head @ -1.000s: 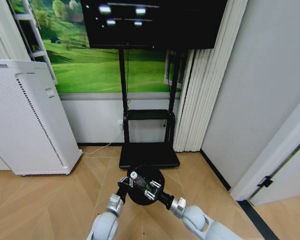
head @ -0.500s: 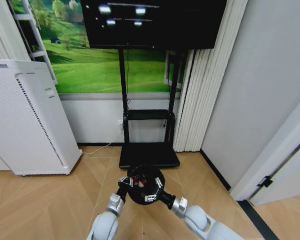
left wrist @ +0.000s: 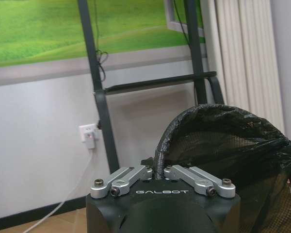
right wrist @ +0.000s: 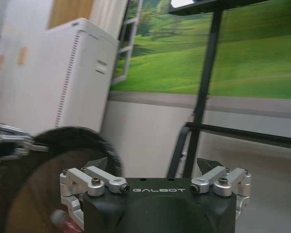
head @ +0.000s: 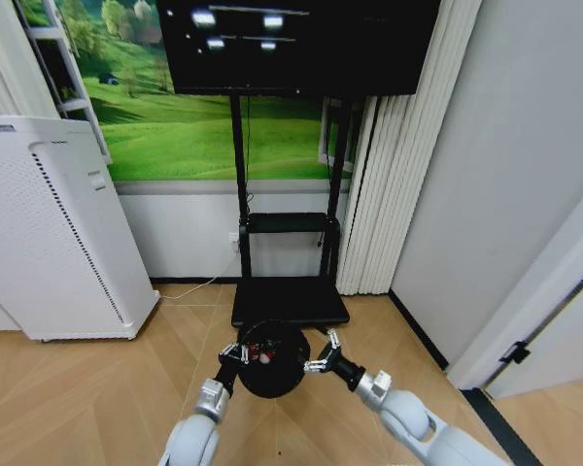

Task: Pick up the trash bin and place the garbage on the floor into it.

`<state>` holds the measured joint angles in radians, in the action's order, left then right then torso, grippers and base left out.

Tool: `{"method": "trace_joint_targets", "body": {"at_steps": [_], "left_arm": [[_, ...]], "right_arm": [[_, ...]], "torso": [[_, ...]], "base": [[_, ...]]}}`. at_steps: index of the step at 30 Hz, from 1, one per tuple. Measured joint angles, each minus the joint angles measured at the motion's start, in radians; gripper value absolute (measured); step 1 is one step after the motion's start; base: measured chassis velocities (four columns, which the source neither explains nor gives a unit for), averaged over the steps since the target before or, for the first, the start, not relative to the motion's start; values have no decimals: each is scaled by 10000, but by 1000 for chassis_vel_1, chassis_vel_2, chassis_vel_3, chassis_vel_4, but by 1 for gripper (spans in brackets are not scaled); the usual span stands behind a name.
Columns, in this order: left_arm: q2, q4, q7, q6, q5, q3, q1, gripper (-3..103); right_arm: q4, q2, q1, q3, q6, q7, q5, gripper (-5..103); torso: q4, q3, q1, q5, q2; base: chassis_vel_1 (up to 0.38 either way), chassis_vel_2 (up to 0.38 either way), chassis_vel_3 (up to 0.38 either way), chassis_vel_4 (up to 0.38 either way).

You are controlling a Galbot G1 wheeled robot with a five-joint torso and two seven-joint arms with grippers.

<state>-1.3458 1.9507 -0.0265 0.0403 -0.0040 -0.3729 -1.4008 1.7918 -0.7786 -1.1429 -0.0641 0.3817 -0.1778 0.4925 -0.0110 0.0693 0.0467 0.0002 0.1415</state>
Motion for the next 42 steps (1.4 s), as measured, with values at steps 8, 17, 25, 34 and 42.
{"method": "trace_joint_targets", "body": {"at_steps": [8, 17, 25, 34, 42], "left_arm": [[85, 481, 91, 8, -126, -688, -268, 5], [58, 1092, 203, 11, -164, -1152, -668, 5], [7, 1697, 217, 32, -290, -1747, -1078, 5], [-171, 2190, 218, 4, -327, -2132, -1452, 5], [-310, 2459, 214, -87, -300, -2247, -1709, 5]], "right_arm": [[-453, -705, -501, -1861, -1504, 2304, -79, 100], [-917, -1214, -1278, -3529, -2479, 3444, 43, 100], [-478, -1496, -2755, -5644, -2832, 3086, 151, 100], [724, -1874, -4393, -7387, -3189, 1468, 557, 100], [855, -2128, -4563, -7438, -2961, 1232, 332, 100]], "torso": [[-4, 0, 0, 0, 0], [-4, 0, 0, 1, 0], [-3, 0, 0, -3, 0], [-5, 0, -1, -4, 1], [-3, 0, -1, -2, 0]], "base": [[0, 0, 0, 0], [0, 0, 0, 0], [0, 0, 0, 0], [0, 0, 0, 0], [0, 0, 0, 0]]}}
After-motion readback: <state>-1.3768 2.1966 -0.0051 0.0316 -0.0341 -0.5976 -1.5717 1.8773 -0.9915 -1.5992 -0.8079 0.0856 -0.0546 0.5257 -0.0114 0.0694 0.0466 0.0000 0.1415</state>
